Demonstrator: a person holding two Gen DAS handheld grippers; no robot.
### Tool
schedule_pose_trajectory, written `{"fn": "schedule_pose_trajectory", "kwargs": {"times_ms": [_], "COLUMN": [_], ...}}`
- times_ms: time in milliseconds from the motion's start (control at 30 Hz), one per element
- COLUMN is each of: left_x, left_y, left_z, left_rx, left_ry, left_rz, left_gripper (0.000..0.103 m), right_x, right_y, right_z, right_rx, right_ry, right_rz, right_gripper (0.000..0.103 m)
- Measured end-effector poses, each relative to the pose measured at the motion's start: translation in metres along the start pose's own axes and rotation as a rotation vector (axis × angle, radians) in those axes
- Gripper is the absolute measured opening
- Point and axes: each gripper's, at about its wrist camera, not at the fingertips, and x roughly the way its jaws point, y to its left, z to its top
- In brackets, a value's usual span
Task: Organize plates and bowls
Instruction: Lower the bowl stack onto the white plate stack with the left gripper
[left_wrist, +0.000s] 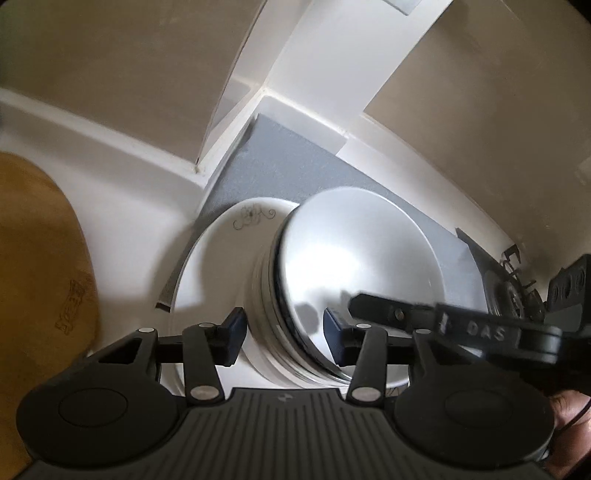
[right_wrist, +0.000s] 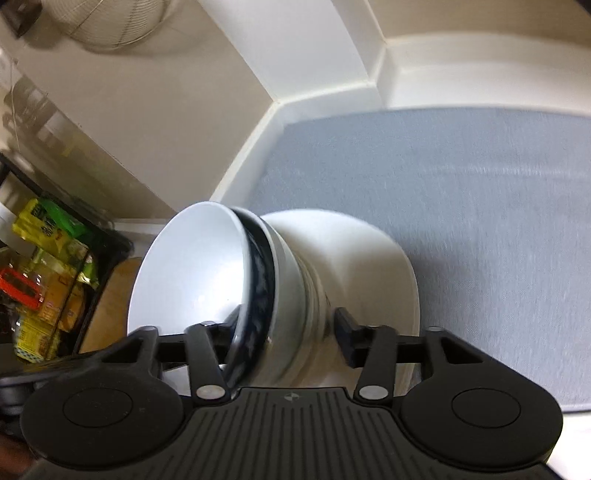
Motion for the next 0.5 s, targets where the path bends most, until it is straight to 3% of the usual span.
{"fn": "schedule_pose_trajectory", "kwargs": {"times_ms": [133,300,500], "left_x": [-0.011,-0.029,-0.049], "left_y": [0.0,0.016,0.029], "left_z": [-0.009,-0.012,-0.005], "left_rx": [0.021,-0.033,-0.082], "left_ry": [-0.056,-0.128,-0.226], "left_rz": [-0.033,-0.054,-0.066], "left_gripper": [0.058,0.059,0.059], "right_x": [-0.024,-0.061,-0.08], "right_y": [-0.004,-0.016,-0.04], "right_z": [-0.018,-0.033,-0.038], "right_rx": [-0.014,-0.005,0.093], "right_ry": [-0.035,-0.135,-0.218], "right_rz": [0.041,0.084,0.114], "right_gripper": [0.059,0.062,0.067]}}
